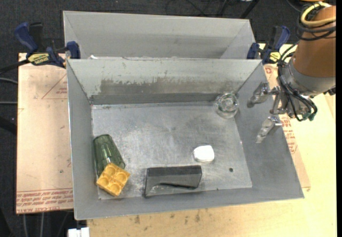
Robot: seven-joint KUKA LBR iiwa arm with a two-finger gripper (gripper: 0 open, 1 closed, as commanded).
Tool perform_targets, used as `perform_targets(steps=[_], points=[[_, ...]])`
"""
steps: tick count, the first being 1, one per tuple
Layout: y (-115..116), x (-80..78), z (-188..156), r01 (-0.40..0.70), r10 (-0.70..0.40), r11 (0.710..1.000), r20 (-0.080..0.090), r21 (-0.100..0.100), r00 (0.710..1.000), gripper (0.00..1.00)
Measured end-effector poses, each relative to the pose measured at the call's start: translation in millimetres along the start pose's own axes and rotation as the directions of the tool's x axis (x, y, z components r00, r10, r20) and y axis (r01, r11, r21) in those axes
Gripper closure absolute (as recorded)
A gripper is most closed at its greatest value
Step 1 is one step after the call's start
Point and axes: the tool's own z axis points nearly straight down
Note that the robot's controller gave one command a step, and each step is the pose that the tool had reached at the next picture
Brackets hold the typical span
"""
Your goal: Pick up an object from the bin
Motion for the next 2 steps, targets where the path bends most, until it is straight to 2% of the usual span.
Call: perform_targets(steps=[1, 2], points=[[0.0, 0.0, 0.0, 0.0, 0.0, 1.0, 0.0, 0.0, 1.0, 0.0], [9.5, -2.0, 35.3, 0.048, -0.048, 0.999, 0.007, 0.002, 0.999, 0.0]])
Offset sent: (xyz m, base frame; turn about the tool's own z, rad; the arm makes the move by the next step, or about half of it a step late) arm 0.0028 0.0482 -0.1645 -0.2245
